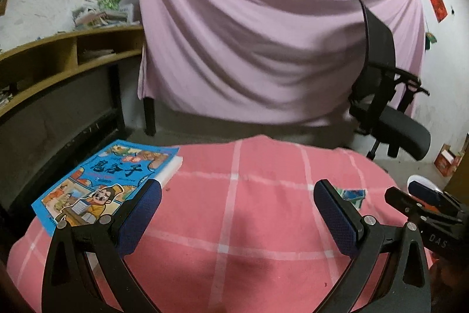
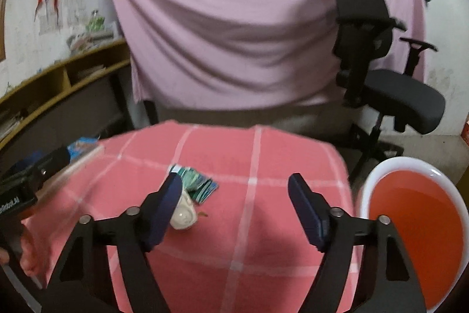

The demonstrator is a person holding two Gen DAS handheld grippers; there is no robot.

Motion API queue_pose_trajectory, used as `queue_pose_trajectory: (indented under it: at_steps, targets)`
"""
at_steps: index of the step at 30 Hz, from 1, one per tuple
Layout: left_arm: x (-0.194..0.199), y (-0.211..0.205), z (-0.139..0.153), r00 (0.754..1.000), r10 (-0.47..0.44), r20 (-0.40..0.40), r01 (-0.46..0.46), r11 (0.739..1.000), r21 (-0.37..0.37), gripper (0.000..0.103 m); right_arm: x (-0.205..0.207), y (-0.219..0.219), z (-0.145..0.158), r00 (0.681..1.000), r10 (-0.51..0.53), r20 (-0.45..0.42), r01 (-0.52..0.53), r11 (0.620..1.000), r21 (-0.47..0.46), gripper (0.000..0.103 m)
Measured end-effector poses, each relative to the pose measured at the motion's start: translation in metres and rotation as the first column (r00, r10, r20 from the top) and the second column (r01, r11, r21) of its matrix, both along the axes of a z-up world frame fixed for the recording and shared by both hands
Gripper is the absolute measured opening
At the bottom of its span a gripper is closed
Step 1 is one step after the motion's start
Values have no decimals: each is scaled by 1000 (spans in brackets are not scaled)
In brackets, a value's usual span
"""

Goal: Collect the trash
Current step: 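Move both grippers back to the white case and green wrapper on the table, then grasp the white plastic case with the right gripper while the left grasps the green wrapper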

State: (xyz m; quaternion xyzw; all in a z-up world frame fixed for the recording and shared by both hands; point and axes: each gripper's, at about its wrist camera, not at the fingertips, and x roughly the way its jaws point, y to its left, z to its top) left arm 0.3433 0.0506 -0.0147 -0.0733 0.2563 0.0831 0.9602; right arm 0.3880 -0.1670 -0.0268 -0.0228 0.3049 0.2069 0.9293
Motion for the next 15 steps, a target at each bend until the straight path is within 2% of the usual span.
queue_pose_trajectory:
  at_steps: [4, 9, 12, 14, 15]
  targets:
    - [13, 4, -12, 995, 6, -97, -7, 1000, -12, 101, 5, 11, -10, 992, 86, -87, -88, 996, -13, 53]
    - [22, 13, -25, 986, 7, -164, -17, 998, -60, 101, 6, 28, -19, 975, 163, -153, -175, 983, -63, 49]
    - [22, 12, -28, 984, 2, -177, -12, 998, -58, 101, 8, 36, -24, 963, 192, -187, -212, 973, -89, 46]
    - [24, 9, -27, 983, -4, -185, -6, 999, -53, 101, 10, 39, -27, 957, 200, -211, -225, 968, -107, 40]
    - [24, 7, -28, 982, -10, -189, 0, 999, -51, 101, 10, 40, -29, 953, 205, -222, -234, 966, -113, 31]
